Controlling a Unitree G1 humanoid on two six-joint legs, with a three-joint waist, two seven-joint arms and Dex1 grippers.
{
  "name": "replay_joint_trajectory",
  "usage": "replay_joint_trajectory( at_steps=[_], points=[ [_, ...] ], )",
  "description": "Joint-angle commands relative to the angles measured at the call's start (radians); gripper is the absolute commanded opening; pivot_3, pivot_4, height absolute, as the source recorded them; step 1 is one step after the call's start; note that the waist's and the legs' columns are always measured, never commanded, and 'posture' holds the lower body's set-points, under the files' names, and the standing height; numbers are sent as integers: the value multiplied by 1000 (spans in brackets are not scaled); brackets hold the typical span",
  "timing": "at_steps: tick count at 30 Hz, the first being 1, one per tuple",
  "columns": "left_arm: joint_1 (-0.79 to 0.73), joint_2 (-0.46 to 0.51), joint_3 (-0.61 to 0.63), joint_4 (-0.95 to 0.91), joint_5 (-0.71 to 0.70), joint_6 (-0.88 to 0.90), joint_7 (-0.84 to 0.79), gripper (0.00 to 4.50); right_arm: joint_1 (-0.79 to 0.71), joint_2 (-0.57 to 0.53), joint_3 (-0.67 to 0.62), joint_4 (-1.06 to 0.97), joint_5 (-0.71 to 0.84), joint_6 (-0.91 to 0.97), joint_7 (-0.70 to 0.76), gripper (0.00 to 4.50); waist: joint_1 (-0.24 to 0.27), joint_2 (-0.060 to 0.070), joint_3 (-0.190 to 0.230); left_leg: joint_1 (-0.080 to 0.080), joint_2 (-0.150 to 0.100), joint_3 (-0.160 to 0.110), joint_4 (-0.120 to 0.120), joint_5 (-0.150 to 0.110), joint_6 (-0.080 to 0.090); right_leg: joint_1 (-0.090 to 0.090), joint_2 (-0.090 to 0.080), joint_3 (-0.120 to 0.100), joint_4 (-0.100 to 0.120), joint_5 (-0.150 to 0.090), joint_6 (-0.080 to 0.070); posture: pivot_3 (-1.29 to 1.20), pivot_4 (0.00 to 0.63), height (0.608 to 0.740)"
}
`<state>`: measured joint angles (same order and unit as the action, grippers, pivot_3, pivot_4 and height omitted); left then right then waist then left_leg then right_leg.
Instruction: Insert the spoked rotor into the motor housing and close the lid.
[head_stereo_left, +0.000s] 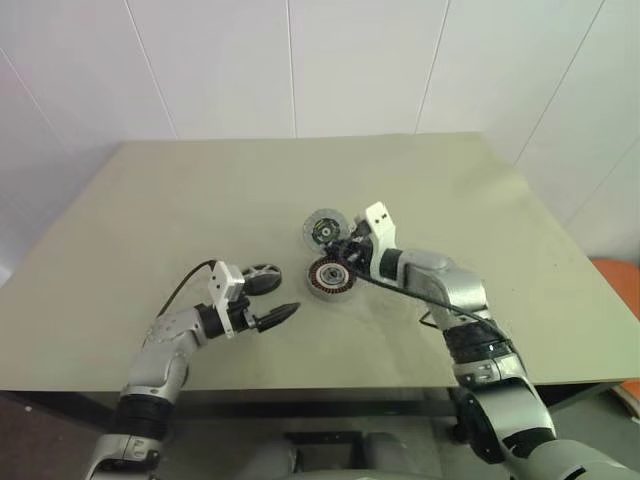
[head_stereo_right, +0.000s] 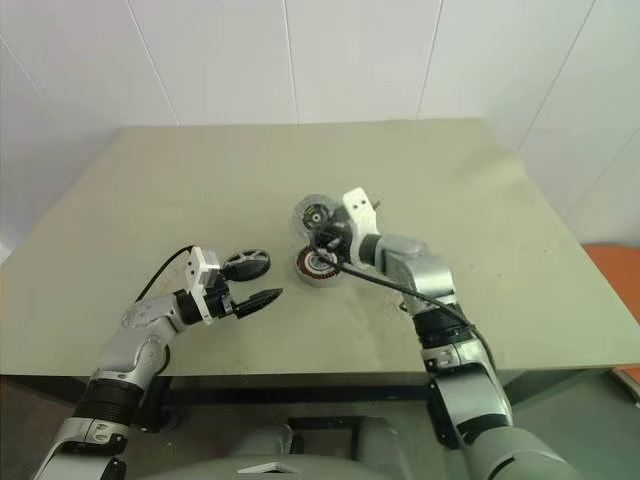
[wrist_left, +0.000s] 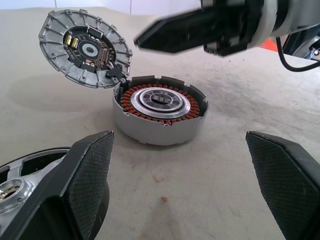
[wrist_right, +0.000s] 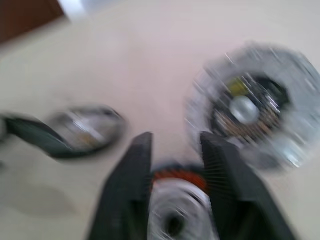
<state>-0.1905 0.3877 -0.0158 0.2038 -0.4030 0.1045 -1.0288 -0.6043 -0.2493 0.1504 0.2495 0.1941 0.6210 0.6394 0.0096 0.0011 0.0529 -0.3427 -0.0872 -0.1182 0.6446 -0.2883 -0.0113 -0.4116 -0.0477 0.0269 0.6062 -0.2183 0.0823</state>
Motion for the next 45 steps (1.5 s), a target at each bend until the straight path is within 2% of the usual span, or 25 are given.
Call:
replay_joint_trajectory(
  at_steps=[1, 12, 25, 33, 38, 45],
  points=[
    [-10, 3, 8, -9, -2, -7, -5, 4500, 3, -27, 72, 27, -91, -87, -6, 26, 0, 0, 0, 0, 0, 0, 0, 0, 0, 0, 0, 0, -1, 0, 0, 0, 0, 740],
    [-21, -2, 8, -18, -10, 5, -6, 4500, 30, -34, 142, 77, -198, -156, -16, 26, 0, 0, 0, 0, 0, 0, -1, 0, 0, 1, 0, 0, -3, 1, 0, 0, 0, 740],
    [-16, -5, 7, -16, -3, 6, 0, 4500, 74, -10, 139, 13, -159, -92, 62, 26, -6, 0, -1, 2, 1, 0, -2, 0, 1, 3, 1, 0, -4, 0, 0, 0, 0, 740],
    [-15, -8, 7, -14, -3, 6, 1, 4500, 55, 54, 124, 29, -182, -143, -7, 26, -27, -1, -1, 3, 1, 0, -6, 0, 1, 2, 1, 0, -5, 3, 0, 0, 0, 740],
    [-15, -7, 8, -15, -3, 6, 1, 4500, 59, 68, 143, 28, -196, -151, -4, 26, -28, -1, -1, 4, 2, 0, -8, 0, 1, 2, 2, 0, -5, 4, -1, 0, 0, 740],
    [-13, -6, 8, -18, -3, 6, 0, 4500, 26, 83, 96, 80, -219, -227, -74, 26, -27, -1, -1, 4, 2, 0, -8, 0, 1, 2, 2, 0, -6, 4, -1, 0, 0, 740]
  ],
)
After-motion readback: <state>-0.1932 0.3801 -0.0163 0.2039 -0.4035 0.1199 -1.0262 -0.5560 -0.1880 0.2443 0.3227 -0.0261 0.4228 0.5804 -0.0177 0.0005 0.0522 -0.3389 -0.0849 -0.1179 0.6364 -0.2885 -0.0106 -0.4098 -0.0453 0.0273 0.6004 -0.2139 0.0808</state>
